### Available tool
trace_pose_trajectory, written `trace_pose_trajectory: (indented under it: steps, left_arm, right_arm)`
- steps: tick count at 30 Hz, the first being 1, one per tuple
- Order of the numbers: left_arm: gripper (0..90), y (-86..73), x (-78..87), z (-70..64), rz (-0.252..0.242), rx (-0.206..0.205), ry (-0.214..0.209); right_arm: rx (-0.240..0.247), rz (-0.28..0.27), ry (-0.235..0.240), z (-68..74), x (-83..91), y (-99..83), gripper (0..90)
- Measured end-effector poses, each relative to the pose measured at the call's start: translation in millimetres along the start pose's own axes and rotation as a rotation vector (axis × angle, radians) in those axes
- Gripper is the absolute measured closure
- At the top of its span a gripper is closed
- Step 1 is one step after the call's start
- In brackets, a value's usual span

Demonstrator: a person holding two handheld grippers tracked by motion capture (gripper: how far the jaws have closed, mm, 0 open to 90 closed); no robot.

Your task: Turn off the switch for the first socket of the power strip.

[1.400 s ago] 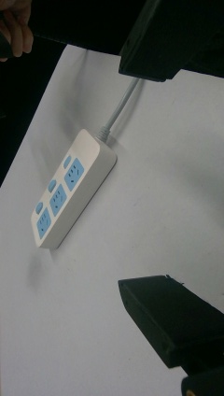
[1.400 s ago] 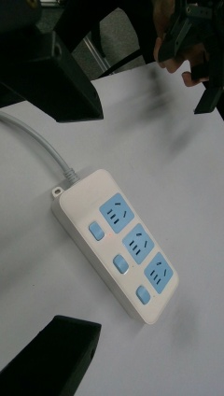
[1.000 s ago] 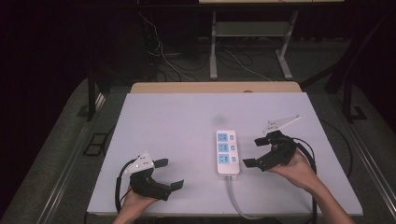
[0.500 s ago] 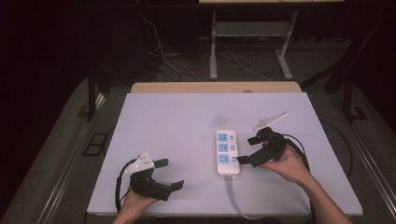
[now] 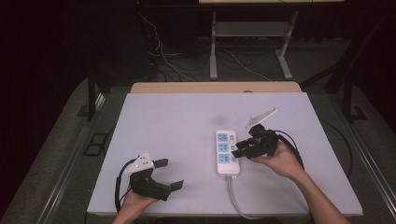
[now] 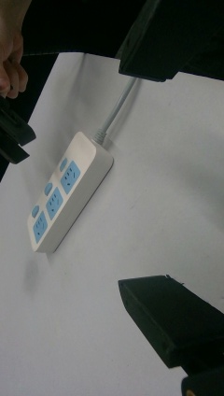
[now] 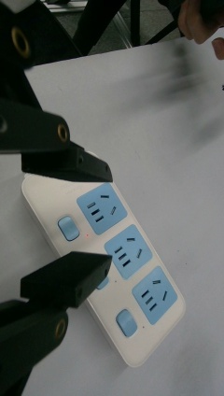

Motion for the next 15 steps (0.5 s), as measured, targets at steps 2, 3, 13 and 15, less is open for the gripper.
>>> trace_pose_trajectory:
  steps: [2, 3, 13, 15]
  left_arm:
    - [0.0, 0.0, 0.1, 0.0, 0.001, -0.001, 0.0]
    - [0.0, 0.0, 0.2, 0.0, 0.001, -0.001, -0.001]
    - [0.0, 0.4, 1.4, 1.0, -0.007, 0.001, 0.001]
    - [0.0, 0.3, 1.4, 1.2, -0.006, 0.001, 0.001]
  right_arm:
    - [0.001, 0.001, 0.005, -0.2, -1.1, -0.1, 65.3]
    - [0.003, 0.004, 0.018, 0.0, -1.9, -0.3, 69.8]
    - [0.016, 0.023, 0.075, -2.1, -12.9, -0.7, 89.6]
    - [0.015, 0.033, 0.074, -3.0, -15.5, -1.7, 89.5]
Point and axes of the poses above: each handheld gripper's, and its own axes: x roughly backward along the jaws, y roughly out of its top, z roughly to its left, the point moved 8 cm from there along -x, roughly forward along the jaws, and after that the axes turned 9 degrees about -y, right-handed, at the moved point
